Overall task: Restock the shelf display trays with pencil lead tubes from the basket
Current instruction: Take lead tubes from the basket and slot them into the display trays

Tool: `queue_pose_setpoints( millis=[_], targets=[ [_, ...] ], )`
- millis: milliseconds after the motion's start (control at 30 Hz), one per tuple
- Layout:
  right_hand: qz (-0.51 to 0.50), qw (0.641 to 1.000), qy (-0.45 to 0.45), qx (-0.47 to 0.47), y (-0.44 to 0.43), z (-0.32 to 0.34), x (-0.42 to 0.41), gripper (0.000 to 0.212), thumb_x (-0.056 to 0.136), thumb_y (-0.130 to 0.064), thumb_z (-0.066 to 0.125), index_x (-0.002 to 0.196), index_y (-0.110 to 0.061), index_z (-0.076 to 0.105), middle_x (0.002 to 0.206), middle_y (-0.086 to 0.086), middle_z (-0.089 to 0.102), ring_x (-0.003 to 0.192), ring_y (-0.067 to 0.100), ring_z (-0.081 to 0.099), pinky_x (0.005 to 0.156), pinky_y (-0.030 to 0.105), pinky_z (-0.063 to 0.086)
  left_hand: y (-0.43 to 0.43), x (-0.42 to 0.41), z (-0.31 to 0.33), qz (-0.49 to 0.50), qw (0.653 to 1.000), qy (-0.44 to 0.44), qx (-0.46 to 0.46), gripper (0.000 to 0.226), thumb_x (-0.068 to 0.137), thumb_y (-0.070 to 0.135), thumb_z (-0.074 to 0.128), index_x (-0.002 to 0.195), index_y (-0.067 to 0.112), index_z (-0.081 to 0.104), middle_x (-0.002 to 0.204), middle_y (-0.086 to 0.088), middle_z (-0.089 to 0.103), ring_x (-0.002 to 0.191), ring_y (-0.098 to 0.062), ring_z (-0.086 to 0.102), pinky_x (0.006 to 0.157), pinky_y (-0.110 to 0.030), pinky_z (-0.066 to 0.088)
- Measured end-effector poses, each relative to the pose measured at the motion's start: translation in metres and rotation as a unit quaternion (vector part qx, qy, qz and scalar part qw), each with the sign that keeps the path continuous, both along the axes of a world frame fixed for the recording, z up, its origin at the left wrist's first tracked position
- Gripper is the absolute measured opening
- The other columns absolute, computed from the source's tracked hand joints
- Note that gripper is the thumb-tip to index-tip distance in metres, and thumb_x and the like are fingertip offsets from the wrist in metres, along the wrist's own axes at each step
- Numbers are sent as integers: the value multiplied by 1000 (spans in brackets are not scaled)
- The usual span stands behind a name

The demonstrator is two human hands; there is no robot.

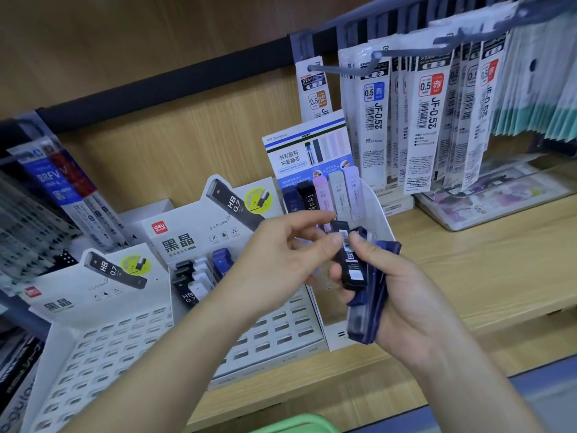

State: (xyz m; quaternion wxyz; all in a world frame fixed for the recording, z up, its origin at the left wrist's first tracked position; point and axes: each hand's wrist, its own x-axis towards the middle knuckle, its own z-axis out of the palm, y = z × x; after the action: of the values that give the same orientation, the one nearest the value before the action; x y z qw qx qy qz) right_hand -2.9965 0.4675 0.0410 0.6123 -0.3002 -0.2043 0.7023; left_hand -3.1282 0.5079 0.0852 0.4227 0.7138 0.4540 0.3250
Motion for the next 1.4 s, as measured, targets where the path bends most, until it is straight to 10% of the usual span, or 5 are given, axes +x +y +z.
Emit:
queue_pose_setpoints(
  millis=[467, 667, 1067, 1400],
  targets=[
    [70, 995, -59, 30, -7, 5, -3, 27, 67, -29, 70, 85, -11, 77, 78, 14, 71, 42, 11, 51, 37, 19, 39, 4, -32, 0, -65, 973, -187, -118, 24, 72, 6, 69, 93, 17, 74, 106, -10, 72, 82, -14, 67, 59, -19, 52],
    [60, 998, -10, 14, -3, 3, -2, 32, 75, -39, 65, 90, -11, 73, 73, 10, 67, 38, 9, 44, 36, 17, 36, 8, -31, 7, 17, 976, -206, -63, 16, 69, 16, 74, 83, 9, 76, 71, -7, 68, 59, -10, 60, 57, -17, 51],
    [-49, 998, 18, 42, 4, -6, -7, 28, 72, -14, 74, 97, -9, 63, 68, 2, 53, 49, 8, 46, 41, 18, 41, -4, -31, 0, 11, 992, -95, -85, 13, 69, 13, 74, 80, 9, 69, 69, -14, 69, 59, -20, 65, 56, -23, 53],
    [-36, 983, -173, 45, 6, -10, -4, 34, 73, -15, 79, 102, -3, 67, 62, 11, 50, 47, 16, 46, 46, 27, 42, 7, -19, 16, -49, 998, 6, -27, 20, 84, 11, 68, 103, 16, 72, 76, -8, 68, 63, -11, 61, 61, -23, 52]
  ],
)
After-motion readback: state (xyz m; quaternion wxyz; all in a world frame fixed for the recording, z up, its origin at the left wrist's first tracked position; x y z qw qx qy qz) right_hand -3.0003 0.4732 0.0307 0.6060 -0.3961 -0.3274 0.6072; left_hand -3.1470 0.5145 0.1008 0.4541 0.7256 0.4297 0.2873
